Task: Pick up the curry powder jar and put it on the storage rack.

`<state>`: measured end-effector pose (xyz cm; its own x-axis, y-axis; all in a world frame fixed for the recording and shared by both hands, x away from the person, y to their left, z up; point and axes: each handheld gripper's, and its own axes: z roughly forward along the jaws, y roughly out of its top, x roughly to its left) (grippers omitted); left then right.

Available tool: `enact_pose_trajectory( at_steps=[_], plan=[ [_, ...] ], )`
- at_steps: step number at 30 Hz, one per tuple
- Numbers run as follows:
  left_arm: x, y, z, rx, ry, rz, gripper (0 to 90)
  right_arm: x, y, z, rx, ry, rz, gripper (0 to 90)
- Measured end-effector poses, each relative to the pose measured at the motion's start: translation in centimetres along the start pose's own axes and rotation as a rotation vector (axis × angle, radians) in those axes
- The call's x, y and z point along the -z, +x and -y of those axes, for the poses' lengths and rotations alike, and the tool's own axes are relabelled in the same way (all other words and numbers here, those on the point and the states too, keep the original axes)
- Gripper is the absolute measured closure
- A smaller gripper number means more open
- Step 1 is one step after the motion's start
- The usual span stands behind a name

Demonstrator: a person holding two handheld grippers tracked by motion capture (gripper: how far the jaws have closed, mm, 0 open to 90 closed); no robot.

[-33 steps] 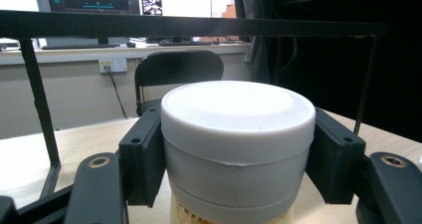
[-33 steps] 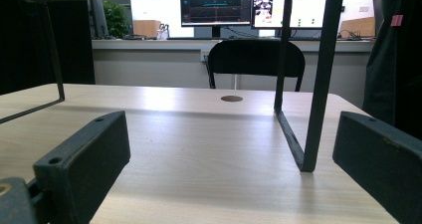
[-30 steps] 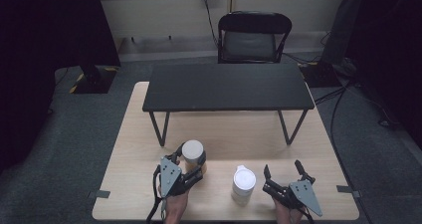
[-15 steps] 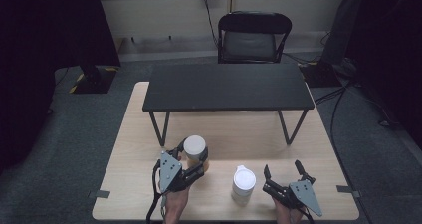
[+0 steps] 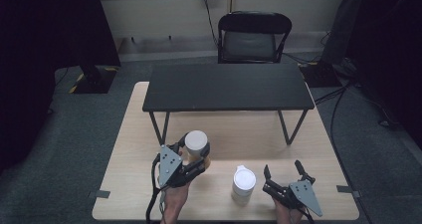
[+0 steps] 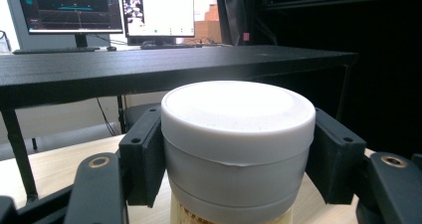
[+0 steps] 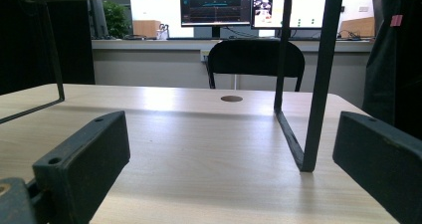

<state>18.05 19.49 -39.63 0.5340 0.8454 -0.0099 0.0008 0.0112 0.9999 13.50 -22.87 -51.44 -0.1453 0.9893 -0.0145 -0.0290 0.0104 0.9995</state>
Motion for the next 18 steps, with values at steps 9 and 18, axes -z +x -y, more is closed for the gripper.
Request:
enact_pose_trajectory(
  at_steps=[9, 18],
  plan=[
    [-0.4, 0.8, -2.0, -0.019, -0.019, 0.012, 34.2, 0.0, 0.0, 0.0, -0.001, 0.0, -0.002, 0.0],
    [-0.8, 2.1, -4.6, -0.005, -0.058, 0.011, 34.2, 0.0, 0.0, 0.0, 0.0, 0.001, -0.001, 0.0]
  ],
)
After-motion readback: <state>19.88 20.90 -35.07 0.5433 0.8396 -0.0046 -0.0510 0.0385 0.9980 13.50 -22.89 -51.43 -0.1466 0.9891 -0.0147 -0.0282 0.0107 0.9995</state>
